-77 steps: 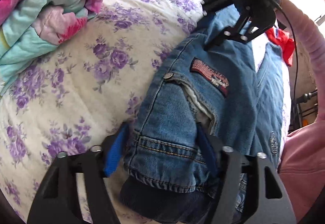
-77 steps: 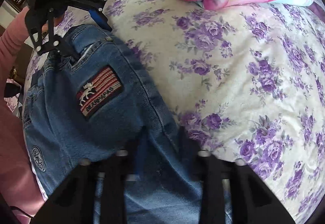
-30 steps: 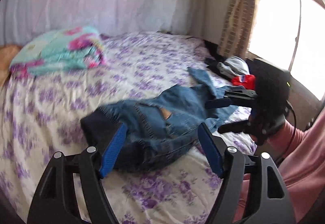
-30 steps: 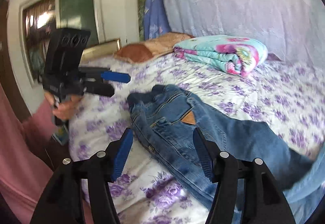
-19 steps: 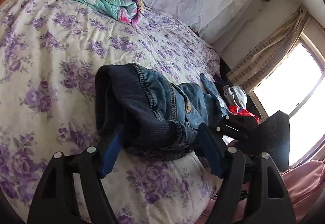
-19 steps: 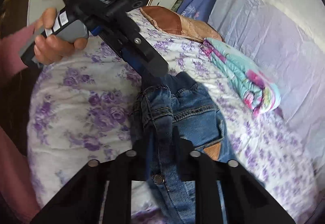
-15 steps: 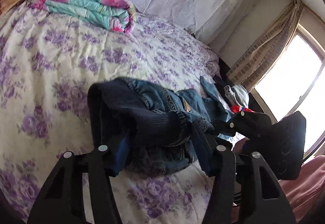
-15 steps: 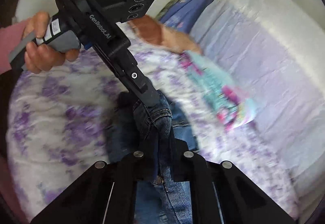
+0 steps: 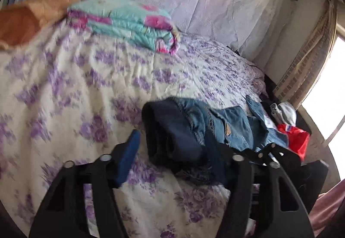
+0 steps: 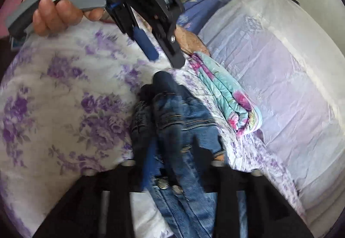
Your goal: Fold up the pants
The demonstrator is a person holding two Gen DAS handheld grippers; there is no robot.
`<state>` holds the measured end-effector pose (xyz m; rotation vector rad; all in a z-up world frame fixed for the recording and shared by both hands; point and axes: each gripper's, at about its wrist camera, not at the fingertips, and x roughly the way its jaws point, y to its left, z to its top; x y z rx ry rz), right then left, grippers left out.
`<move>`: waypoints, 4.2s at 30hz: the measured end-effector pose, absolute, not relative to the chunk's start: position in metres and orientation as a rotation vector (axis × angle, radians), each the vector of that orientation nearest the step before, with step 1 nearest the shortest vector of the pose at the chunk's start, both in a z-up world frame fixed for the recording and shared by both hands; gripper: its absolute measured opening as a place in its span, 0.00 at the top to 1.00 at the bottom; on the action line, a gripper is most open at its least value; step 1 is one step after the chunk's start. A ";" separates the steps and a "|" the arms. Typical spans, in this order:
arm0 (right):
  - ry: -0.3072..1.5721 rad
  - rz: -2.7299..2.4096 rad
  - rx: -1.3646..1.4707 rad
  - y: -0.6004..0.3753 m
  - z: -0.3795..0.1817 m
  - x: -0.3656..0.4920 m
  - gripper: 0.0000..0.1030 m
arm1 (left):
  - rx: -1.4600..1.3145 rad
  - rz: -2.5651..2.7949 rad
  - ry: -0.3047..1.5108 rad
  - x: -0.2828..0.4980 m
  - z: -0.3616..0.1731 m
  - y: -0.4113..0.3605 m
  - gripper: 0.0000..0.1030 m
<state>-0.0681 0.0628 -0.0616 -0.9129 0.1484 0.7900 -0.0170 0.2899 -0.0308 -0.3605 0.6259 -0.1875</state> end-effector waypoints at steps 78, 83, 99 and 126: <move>0.684 0.394 0.856 -0.492 -0.087 0.027 0.89 | 0.198 -0.498 0.799 0.070 -0.092 -0.097 0.82; 0.723 0.357 0.878 -0.501 -0.111 0.008 0.62 | 0.154 -0.531 0.784 0.069 -0.097 -0.089 0.79; 0.777 0.129 0.685 -0.495 -0.058 0.055 0.79 | 0.078 -0.592 0.772 0.066 -0.098 -0.080 0.67; 0.810 0.027 0.258 -0.458 -0.078 0.106 0.76 | 0.074 -0.584 0.764 0.065 -0.097 -0.075 0.24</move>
